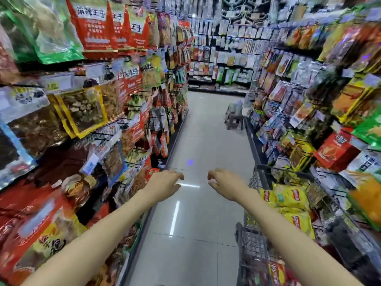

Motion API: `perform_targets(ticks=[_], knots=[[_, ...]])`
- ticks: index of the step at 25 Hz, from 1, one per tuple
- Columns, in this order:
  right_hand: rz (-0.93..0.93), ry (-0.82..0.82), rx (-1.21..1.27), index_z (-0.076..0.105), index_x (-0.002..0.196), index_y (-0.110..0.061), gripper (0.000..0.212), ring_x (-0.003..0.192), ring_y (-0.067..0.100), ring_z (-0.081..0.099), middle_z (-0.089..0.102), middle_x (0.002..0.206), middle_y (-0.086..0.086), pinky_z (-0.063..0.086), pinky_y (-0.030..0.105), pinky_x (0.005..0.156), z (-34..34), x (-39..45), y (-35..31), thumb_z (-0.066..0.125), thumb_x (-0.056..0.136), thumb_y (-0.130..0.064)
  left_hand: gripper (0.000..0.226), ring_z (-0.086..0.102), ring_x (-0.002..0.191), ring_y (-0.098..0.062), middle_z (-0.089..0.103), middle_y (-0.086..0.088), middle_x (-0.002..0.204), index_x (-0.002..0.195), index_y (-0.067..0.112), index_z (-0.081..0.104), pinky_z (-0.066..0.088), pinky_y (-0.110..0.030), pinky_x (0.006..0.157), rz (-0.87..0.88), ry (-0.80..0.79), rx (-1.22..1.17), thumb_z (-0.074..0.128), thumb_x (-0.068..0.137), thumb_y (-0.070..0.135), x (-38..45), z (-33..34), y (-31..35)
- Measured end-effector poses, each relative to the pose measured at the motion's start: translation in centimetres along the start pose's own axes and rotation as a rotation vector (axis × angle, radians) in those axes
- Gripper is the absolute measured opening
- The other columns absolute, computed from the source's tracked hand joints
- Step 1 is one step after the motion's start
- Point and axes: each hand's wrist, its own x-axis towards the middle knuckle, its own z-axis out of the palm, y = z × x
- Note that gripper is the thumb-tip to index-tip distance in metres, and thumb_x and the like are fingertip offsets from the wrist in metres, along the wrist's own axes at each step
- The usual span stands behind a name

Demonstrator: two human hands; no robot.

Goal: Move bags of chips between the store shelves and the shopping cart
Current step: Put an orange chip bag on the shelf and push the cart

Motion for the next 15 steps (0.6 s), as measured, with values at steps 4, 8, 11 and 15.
perform_targets(ticks=[4, 8, 11, 15], knots=[[0.133, 0.033, 0.068, 0.057, 0.115, -0.016, 0.025, 0.108, 0.029, 0.054, 0.059, 0.116, 0.006, 0.043, 0.034, 0.076, -0.2, 7.8, 3.8, 0.042, 0.099, -0.027, 0.035, 0.058, 0.115, -0.02, 0.059, 0.005, 0.128, 0.131, 0.03, 0.053, 0.047, -0.034, 0.085, 0.118, -0.017, -0.011, 0.05, 0.097, 0.035, 9.9, 0.9, -3.0], [0.291, 0.044, 0.104, 0.056, 0.118, -0.018, 0.026, 0.109, 0.028, 0.054, 0.059, 0.119, 0.005, 0.041, 0.036, 0.077, 1.5, 11.5, 7.1, 0.042, 0.1, -0.03, 0.034, 0.057, 0.117, -0.023, 0.059, 0.004, 0.127, 0.131, 0.029, 0.053, 0.049, -0.036, 0.088, 0.239, -0.106, -0.033, 0.049, 0.097, 0.032, 18.9, 3.5, -3.9], [0.413, -0.003, 0.097, 0.058, 0.116, -0.017, 0.025, 0.11, 0.028, 0.057, 0.061, 0.117, 0.006, 0.044, 0.036, 0.082, 3.9, 10.8, 11.0, 0.045, 0.098, -0.029, 0.034, 0.056, 0.117, -0.023, 0.058, 0.005, 0.126, 0.131, 0.03, 0.052, 0.049, -0.037, 0.089, 0.341, -0.204, -0.022, 0.048, 0.098, 0.035, 23.4, 5.9, -2.1], [0.637, -0.023, 0.174, 0.059, 0.112, -0.017, 0.023, 0.104, 0.028, 0.06, 0.064, 0.114, 0.005, 0.048, 0.038, 0.08, 7.0, 8.7, 17.3, 0.048, 0.096, -0.03, 0.034, 0.055, 0.119, -0.023, 0.057, 0.004, 0.13, 0.132, 0.028, 0.05, 0.048, -0.037, 0.091, 0.502, -0.295, -0.026, 0.048, 0.099, 0.034, 30.0, 9.0, 2.5]])
